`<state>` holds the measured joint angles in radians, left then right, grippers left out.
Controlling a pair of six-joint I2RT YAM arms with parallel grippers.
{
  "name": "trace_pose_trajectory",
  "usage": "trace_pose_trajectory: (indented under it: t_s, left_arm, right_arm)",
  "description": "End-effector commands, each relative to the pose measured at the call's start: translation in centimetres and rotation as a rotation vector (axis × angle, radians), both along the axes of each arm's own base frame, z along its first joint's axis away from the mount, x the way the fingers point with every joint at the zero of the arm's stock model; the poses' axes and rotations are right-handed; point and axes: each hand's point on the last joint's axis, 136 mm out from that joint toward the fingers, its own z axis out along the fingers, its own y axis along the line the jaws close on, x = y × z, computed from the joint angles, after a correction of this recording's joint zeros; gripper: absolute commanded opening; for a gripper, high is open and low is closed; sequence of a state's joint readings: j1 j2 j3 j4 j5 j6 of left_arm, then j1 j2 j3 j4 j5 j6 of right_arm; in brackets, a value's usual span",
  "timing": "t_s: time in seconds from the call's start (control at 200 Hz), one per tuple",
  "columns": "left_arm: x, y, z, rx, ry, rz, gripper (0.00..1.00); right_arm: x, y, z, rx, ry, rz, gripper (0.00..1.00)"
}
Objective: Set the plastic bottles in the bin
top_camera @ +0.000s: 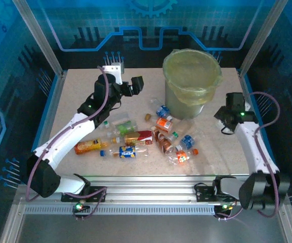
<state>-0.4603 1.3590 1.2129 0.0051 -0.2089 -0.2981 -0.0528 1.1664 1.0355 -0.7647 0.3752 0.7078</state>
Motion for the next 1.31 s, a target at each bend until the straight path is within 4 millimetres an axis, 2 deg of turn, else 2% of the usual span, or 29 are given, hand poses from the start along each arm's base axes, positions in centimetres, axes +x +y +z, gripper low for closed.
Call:
trace_pose_trajectory:
  t_s: [0.0,0.175,0.295,0.41,0.515,0.615,0.745,0.956,1.116,1.301]
  left_arm:
    - [-0.6,1.8,0.8,-0.052,-0.018,0.058,0.99]
    - [-1.2,2.6,-0.1,-0.057,-0.001,0.075,0.99]
    - [-1.5,2.9,-0.6,-0.058,0.012,0.082,0.99]
    - [-1.8,3.0,-1.0,-0.069,0.025,0.083,0.99]
    - [-2.0,3.1,-1.3,-0.071,0.035,0.083,0.99]
    - [-2.3,3.2,-1.6,-0.073,0.046,0.084,0.99]
    - [-2.7,3.2,-2.0,-0.076,0.055,0.077,0.99]
    - [-3.0,3.5,-2.7,-0.061,0.080,0.084,0.99]
    - [-3.1,3.8,-3.1,-0.057,0.082,0.095,0.99]
    - [-3.4,4.3,-3.9,-0.036,0.105,0.112,0.99]
  right_arm:
    - [-0.7,0.2,5.6,-0.090,-0.074,0.060,0.60]
    - [1.0,2.2,14.2,-0.167,-0.253,0.179,0.58]
    - [3.3,4.9,19.0,-0.223,-0.348,0.296,0.57]
    - [6.1,7.8,21.7,-0.251,-0.409,0.404,0.58]
    - [9.0,10.7,22.8,-0.276,-0.425,0.511,0.57]
    - [11.6,13.1,22.6,-0.292,-0.408,0.590,0.58]
    - [14.6,15.0,21.4,-0.308,-0.352,0.655,0.59]
    - [19.0,16.9,17.4,-0.327,-0.242,0.746,0.61]
    - [21.1,18.1,14.0,-0.301,-0.147,0.811,0.62]
    - [21.8,18.5,10.4,-0.236,-0.053,0.866,0.62]
